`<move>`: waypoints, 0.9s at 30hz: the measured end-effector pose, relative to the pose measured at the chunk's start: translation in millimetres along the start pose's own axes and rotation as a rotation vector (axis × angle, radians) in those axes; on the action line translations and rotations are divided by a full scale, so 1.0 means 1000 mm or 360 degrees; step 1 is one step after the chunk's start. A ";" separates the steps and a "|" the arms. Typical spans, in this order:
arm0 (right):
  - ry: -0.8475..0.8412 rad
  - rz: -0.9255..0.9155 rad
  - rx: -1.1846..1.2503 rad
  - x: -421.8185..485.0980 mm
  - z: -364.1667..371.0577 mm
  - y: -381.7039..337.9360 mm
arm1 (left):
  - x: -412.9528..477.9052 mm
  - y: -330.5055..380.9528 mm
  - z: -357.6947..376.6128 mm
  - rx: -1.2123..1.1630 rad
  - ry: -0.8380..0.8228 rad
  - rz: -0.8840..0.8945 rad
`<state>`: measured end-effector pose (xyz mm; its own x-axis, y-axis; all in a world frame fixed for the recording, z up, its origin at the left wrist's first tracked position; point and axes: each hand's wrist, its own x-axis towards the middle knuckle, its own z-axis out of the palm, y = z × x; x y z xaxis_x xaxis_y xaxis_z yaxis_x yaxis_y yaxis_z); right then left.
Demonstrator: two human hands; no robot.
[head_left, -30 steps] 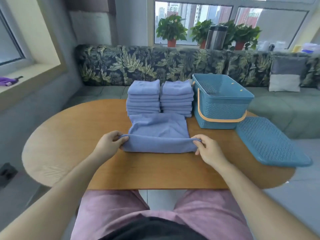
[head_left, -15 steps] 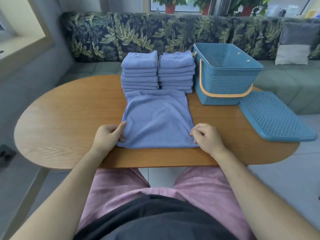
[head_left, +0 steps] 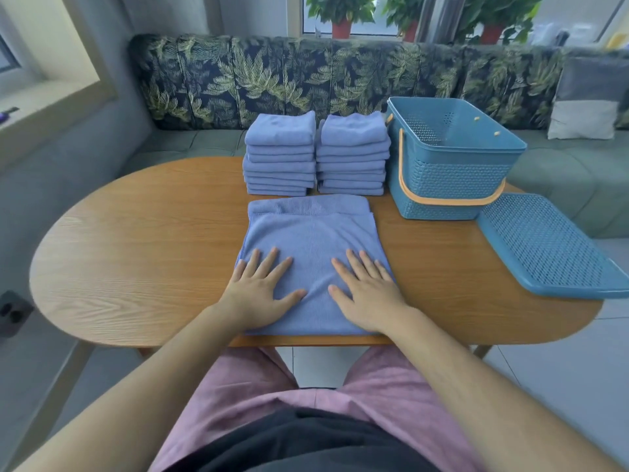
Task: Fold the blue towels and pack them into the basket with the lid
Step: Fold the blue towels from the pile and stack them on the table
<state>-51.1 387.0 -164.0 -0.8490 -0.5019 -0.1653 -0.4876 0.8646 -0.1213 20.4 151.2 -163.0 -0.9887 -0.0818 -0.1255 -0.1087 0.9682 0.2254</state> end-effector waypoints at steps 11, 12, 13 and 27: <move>0.0074 0.0014 0.0065 0.012 -0.003 -0.008 | 0.011 0.019 0.002 -0.0040 0.0077 0.0047; 0.0081 -0.0003 0.0062 0.004 -0.001 -0.008 | 0.004 0.019 0.003 -0.0035 0.0073 0.0062; 0.0082 -0.0023 0.0051 -0.006 -0.001 -0.007 | -0.005 0.019 0.003 -0.0024 0.0064 0.0086; 0.0704 -0.0069 0.0319 0.094 -0.017 0.051 | 0.091 -0.052 -0.038 -0.0306 0.0270 -0.0183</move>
<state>-159.0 384.7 -168.7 -0.8552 -0.4421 0.2707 -0.5124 0.8000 -0.3122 -67.8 84.5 -149.6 -0.9701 -0.2428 -0.0007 -0.2228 0.8888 0.4004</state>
